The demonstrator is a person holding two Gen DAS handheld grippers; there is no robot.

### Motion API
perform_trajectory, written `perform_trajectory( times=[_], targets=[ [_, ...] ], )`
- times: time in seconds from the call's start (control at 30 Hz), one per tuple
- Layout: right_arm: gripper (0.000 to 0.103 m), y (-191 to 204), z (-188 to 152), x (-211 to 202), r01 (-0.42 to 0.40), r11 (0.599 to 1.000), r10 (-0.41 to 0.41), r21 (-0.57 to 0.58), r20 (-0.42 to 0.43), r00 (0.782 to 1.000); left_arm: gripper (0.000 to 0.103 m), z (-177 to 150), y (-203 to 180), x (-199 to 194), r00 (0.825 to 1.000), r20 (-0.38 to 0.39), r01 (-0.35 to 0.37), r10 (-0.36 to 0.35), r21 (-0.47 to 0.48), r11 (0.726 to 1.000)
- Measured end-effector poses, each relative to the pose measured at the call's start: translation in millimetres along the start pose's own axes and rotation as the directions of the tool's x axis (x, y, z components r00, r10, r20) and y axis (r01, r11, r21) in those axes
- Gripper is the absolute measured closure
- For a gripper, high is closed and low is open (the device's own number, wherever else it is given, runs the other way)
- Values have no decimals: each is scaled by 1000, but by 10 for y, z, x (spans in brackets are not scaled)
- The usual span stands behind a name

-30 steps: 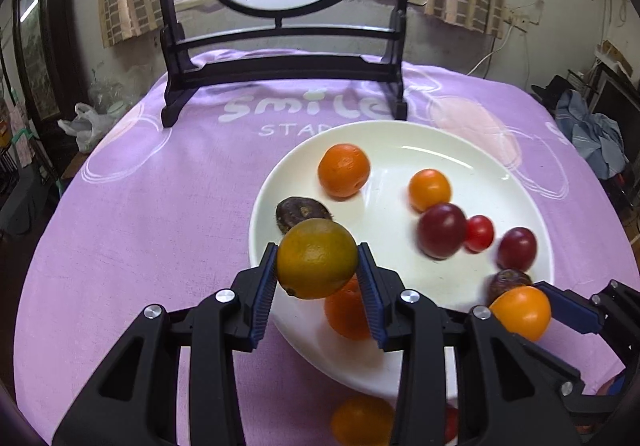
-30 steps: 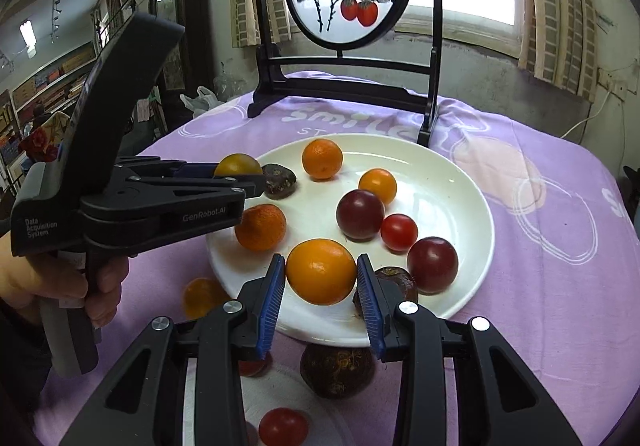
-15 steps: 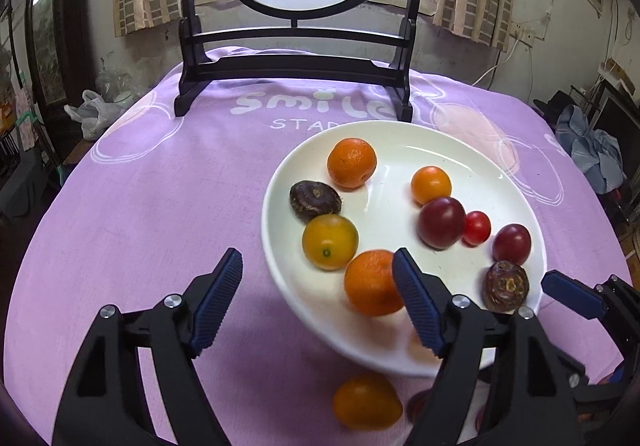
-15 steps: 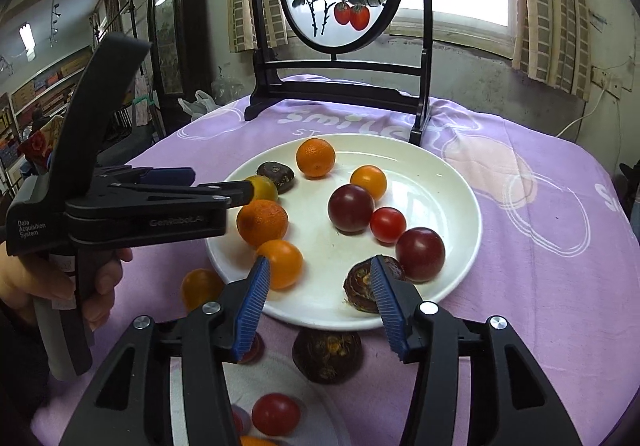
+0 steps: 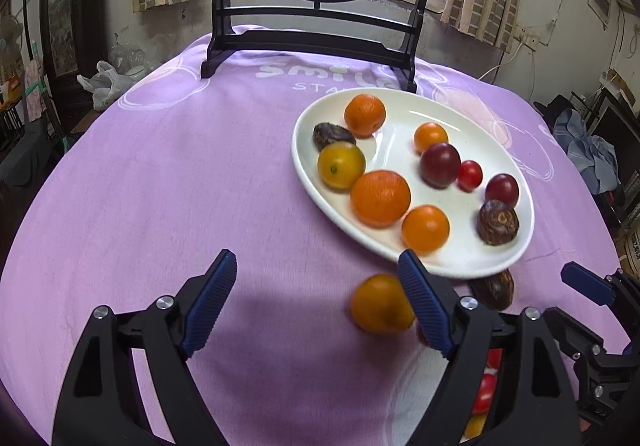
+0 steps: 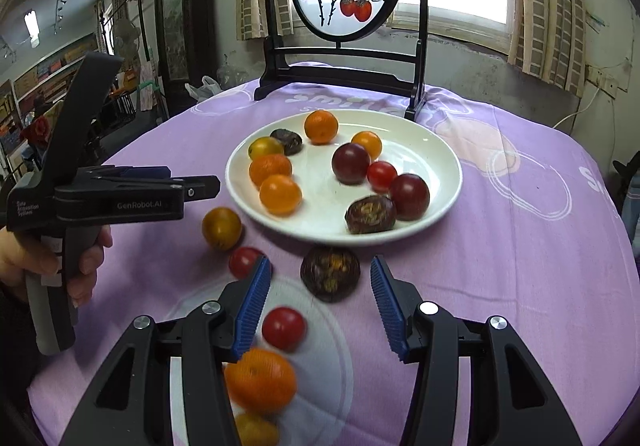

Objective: Organize fruits
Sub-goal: 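Carry the yellow tomato and orange over the plate and open both grippers, then grasp a yellow tomato with the left gripper while the right gripper grasps an orange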

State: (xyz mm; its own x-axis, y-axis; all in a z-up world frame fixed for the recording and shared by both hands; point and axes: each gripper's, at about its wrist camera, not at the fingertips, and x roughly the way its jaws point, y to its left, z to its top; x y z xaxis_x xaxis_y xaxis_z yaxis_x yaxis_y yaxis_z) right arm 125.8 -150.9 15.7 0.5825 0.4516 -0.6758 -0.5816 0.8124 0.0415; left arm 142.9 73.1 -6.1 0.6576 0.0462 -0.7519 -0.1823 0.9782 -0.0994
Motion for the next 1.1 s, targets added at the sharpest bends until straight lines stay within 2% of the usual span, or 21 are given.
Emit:
perform_trajectory(
  times=[0.2, 0.37, 0.7, 0.83, 0.93, 1.1],
  targets=[
    [49, 67, -270, -230, -48, 999, 48, -23, -9, 999, 22, -135, -29, -51, 1000, -6, 21, -21, 15, 1000],
    [49, 234, -459, -216, -82, 993, 77, -79, -66, 995, 22, -206, -61, -63, 1000, -6, 18, -18, 42, 999],
    [49, 270, -537, -77, -70, 993, 57, -94, -130, 990, 22, -236, -72, -27, 1000, -22, 18, -16, 67, 998],
    [49, 258, -521, -34, -61, 996, 54, -66, -104, 993, 22, -247, -99, 10, 999, -33, 16, -14, 79, 997],
    [59, 251, -515, -3, -87, 995, 82, -47, -105, 991, 22, -262, -126, 24, 999, -36, 12, -9, 96, 995],
    [60, 239, -496, -30, -92, 995, 89, -22, -113, 990, 22, -280, -138, 57, 999, -47, 13, -8, 104, 995]
  ],
)
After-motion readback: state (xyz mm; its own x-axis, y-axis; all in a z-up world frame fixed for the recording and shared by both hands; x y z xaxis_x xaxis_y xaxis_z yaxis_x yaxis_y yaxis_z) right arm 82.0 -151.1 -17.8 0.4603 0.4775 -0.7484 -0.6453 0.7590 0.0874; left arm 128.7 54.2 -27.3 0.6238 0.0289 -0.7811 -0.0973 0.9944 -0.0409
